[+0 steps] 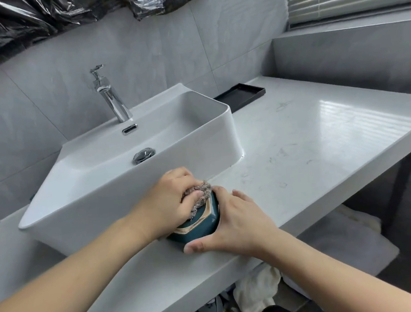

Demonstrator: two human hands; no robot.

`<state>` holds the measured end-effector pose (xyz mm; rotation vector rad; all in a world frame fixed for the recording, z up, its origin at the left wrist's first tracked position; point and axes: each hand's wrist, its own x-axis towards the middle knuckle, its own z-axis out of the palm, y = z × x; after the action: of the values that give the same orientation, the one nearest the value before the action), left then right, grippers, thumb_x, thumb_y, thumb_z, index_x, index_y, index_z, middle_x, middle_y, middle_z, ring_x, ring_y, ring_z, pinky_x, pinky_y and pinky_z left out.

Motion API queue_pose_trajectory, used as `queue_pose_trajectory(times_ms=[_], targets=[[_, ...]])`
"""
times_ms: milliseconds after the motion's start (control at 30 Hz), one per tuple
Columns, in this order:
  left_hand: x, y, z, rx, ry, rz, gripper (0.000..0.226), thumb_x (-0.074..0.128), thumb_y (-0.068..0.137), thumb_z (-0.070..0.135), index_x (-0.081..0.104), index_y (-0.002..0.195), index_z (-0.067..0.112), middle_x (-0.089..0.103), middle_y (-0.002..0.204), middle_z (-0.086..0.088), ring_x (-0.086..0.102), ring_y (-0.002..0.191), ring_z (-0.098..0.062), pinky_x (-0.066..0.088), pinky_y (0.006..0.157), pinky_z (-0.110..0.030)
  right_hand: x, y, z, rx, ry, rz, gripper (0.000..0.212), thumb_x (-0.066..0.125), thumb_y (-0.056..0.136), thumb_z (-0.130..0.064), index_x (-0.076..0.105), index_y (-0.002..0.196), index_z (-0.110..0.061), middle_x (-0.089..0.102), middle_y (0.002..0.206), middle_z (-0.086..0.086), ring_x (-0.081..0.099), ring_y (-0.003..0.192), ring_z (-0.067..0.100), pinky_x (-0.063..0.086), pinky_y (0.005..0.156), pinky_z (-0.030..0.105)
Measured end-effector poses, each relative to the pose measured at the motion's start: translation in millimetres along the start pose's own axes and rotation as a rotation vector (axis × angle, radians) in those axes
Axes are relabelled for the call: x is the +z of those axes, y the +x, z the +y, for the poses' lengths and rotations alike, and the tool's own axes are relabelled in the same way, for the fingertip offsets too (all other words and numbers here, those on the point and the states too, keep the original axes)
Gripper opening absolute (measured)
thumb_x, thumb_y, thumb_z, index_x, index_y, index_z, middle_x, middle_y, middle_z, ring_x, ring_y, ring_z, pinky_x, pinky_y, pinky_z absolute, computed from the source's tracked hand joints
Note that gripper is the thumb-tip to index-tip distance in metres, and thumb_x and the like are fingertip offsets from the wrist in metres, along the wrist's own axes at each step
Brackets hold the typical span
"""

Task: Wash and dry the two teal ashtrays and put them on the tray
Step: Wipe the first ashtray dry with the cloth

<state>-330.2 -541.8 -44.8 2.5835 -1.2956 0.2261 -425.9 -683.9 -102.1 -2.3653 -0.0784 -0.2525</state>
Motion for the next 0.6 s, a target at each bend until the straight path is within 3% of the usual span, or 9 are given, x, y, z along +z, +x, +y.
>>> queue_pose_trajectory(times_ms=[167,367,433,500,567,600], targets=[[12,3,6,-0.190,0.281,0.081,0.029,0.046,0.093,0.030,0.066,0.094,0.009,0.058,0.097,-0.008,0.055,0.093,-0.032,0.051,0.083,-0.045,2,-2,0,0.027,-0.029,0.033,0.089,0.069,0.056,-0.079,0.042,0.120,-0.024,0.055,0.102,-0.018,0.040,0.089,0.002,0.034,0.102,0.028],[-1,6,24,-0.495,0.574,-0.150,0.031,0.035,0.101,0.030,0.058,0.109,0.010,0.057,0.117,-0.014,0.053,0.111,-0.035,0.045,0.088,-0.039,5,-2,-1,0.002,-0.058,0.066,0.082,0.067,0.058,-0.078,0.042,0.119,-0.029,0.055,0.103,-0.018,0.045,0.092,0.004,0.034,0.103,0.029],[-10,4,24,-0.581,0.557,-0.239,0.024,0.040,0.097,0.024,0.060,0.092,0.012,0.063,0.111,-0.015,0.058,0.099,-0.034,0.045,0.077,-0.034,5,-2,-1,0.017,-0.041,0.056,0.085,0.066,0.057,-0.079,0.042,0.121,-0.030,0.057,0.103,-0.018,0.039,0.088,0.002,0.034,0.103,0.028],[-25,1,23,-0.693,0.460,-0.322,0.023,0.048,0.089,0.020,0.052,0.067,0.014,0.067,0.086,-0.012,0.058,0.071,-0.028,0.044,0.063,-0.027,6,-1,0,0.033,-0.034,0.040,0.088,0.065,0.056,-0.081,0.041,0.123,-0.030,0.058,0.105,-0.018,0.042,0.093,0.002,0.033,0.103,0.027],[-37,-6,13,-0.763,0.379,-0.417,0.023,0.053,0.083,0.018,0.053,0.060,0.012,0.062,0.065,-0.008,0.055,0.054,-0.022,0.042,0.052,-0.023,5,-2,0,0.039,-0.030,0.035,0.090,0.065,0.056,-0.082,0.040,0.125,-0.031,0.058,0.109,-0.018,0.046,0.103,0.004,0.033,0.102,0.025],[-42,-11,5,-0.776,0.388,-0.457,0.020,0.053,0.081,0.018,0.056,0.063,0.010,0.061,0.066,-0.008,0.056,0.056,-0.023,0.043,0.053,-0.022,4,-3,0,0.046,-0.022,0.033,0.091,0.065,0.056,-0.083,0.039,0.126,-0.032,0.058,0.111,-0.018,0.047,0.106,0.004,0.033,0.102,0.025]])
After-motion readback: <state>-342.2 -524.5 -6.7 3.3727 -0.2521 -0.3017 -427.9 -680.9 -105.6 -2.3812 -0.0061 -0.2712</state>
